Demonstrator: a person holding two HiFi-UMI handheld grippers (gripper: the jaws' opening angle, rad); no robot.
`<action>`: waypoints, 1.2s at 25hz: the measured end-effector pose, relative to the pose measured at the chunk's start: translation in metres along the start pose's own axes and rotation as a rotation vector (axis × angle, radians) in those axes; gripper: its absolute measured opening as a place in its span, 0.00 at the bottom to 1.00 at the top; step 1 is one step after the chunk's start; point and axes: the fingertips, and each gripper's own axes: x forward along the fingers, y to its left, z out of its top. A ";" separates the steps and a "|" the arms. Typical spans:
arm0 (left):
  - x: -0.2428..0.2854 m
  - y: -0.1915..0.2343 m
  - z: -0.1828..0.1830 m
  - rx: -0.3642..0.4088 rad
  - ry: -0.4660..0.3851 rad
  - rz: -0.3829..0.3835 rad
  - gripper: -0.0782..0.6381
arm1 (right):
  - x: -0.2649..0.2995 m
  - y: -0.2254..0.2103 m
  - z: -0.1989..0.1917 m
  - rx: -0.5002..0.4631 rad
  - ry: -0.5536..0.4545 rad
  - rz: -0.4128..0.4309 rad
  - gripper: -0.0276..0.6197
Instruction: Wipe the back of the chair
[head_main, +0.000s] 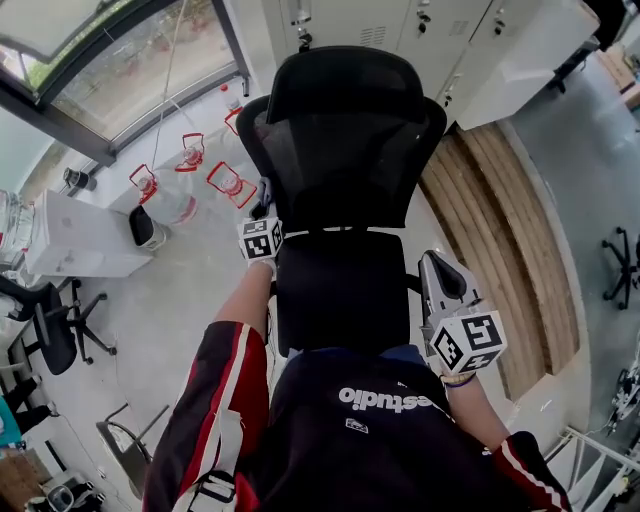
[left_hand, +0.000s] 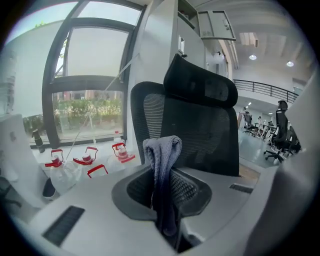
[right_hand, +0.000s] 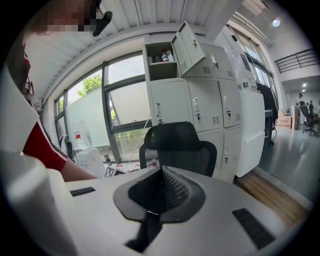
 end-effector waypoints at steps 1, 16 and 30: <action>0.003 0.005 -0.002 -0.008 0.005 0.005 0.19 | 0.002 0.001 -0.002 0.002 0.006 -0.004 0.07; 0.065 0.003 -0.036 -0.013 0.097 0.036 0.19 | -0.001 -0.052 -0.026 0.055 0.070 -0.119 0.07; 0.123 -0.179 -0.023 -0.031 0.070 -0.124 0.19 | -0.069 -0.148 -0.045 0.112 0.072 -0.237 0.07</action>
